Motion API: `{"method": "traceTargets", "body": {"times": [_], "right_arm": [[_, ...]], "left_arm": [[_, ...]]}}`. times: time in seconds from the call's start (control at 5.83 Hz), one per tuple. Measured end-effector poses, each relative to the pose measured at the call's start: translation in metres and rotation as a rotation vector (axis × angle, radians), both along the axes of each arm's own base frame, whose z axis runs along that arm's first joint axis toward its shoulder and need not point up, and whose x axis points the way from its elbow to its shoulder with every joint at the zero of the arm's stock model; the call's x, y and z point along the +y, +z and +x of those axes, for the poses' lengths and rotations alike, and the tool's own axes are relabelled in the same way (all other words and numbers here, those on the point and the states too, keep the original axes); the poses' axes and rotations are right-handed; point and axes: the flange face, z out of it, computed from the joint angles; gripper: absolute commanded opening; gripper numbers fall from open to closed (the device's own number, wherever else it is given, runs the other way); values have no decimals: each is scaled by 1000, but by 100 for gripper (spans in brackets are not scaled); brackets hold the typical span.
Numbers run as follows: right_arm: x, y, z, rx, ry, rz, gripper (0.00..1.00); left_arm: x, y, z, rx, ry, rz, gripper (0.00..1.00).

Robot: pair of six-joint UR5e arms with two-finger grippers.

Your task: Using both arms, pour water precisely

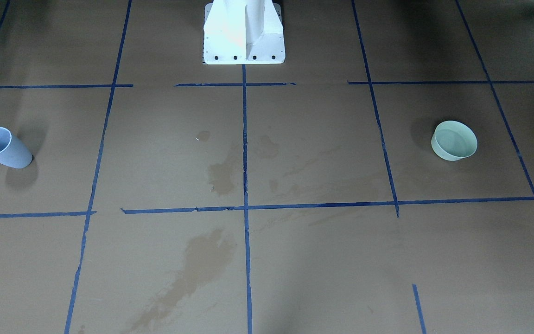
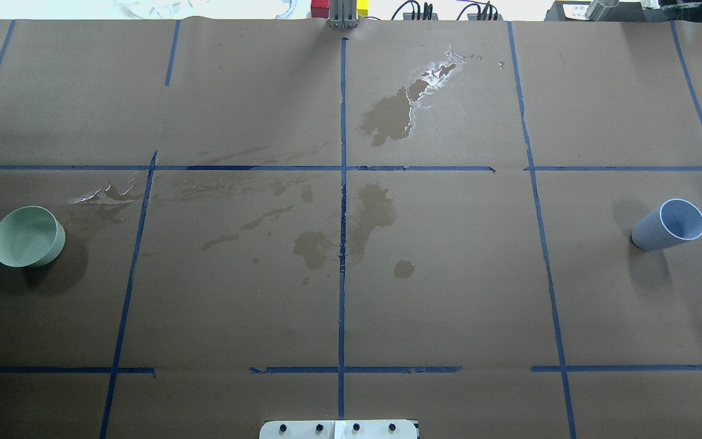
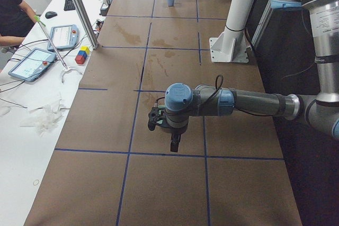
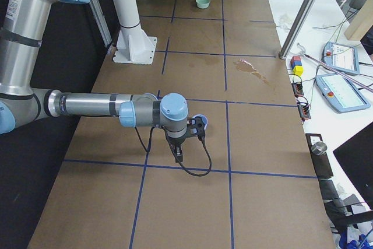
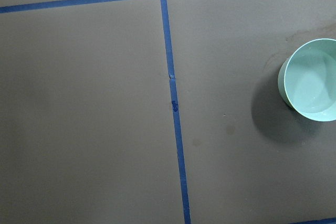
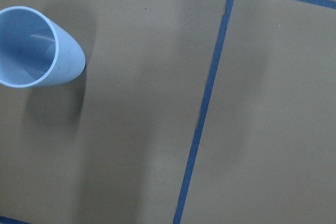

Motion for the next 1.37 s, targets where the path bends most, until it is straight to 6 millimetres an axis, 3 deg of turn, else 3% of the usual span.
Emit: {"method": "traceTargets", "body": {"times": [0.34,1.37], "right_arm": [[-1,1,0,1,3,-5,100],[-3,-7,-4,-42,-3,5,100]], "left_arm": [[3,-8,2,-3,8,21,100],[9,-4,4,7,14,23,100]]}}
